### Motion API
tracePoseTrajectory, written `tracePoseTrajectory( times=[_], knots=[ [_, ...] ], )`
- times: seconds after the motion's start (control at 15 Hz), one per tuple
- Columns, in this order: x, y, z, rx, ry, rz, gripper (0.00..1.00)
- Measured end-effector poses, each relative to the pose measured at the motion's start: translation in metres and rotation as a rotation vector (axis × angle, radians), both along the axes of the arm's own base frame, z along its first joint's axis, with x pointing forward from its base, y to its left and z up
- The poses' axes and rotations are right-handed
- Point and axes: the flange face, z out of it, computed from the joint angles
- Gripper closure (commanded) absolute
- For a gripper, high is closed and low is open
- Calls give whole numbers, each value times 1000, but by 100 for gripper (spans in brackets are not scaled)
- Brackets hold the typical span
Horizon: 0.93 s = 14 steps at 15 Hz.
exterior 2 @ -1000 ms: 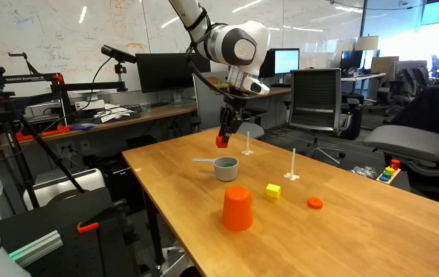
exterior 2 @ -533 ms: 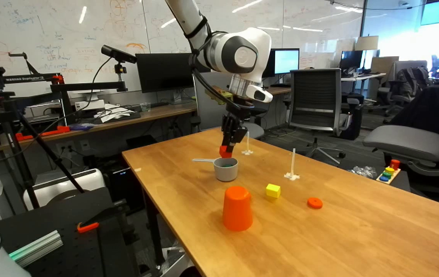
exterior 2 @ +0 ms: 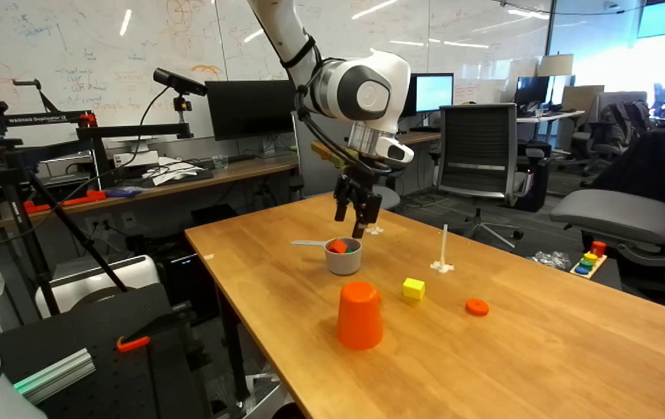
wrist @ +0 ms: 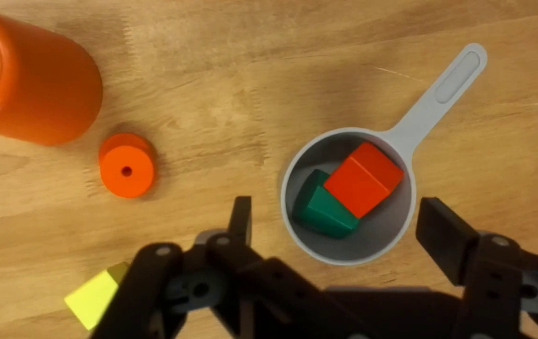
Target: Put the blocks in the grey cup
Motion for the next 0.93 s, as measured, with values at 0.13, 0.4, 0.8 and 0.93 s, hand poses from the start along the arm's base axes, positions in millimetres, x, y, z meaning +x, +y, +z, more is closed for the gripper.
tracePoseTrajectory(
  times=[0.13,0.4,0.8,0.93],
  knots=[
    [3,-6,1,-24,-10,20,0],
    [17,-43,9,-132,-34,63,0],
    [40,-84,15,-297,-9,162,0],
    [50,-83,4,-308,-6,173,0]
  ],
)
